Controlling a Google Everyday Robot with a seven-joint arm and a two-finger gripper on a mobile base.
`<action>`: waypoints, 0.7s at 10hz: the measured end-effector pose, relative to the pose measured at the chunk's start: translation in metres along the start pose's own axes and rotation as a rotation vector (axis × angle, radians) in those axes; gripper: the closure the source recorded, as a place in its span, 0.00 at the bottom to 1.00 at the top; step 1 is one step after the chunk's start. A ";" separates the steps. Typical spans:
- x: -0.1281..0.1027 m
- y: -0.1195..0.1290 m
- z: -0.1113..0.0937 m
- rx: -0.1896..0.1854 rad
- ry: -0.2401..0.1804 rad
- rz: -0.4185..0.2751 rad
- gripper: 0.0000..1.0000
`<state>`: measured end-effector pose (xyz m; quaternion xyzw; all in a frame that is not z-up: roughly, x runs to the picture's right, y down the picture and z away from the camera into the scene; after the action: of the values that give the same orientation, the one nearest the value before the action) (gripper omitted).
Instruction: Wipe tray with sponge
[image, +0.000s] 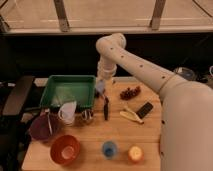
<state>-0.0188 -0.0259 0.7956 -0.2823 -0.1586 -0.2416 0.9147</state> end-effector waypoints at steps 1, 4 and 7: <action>-0.018 -0.009 0.001 -0.002 -0.011 -0.008 1.00; -0.016 -0.008 0.001 -0.007 -0.004 -0.007 1.00; -0.015 -0.008 0.001 -0.004 -0.005 -0.005 1.00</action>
<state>-0.0359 -0.0255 0.7931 -0.2844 -0.1613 -0.2435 0.9131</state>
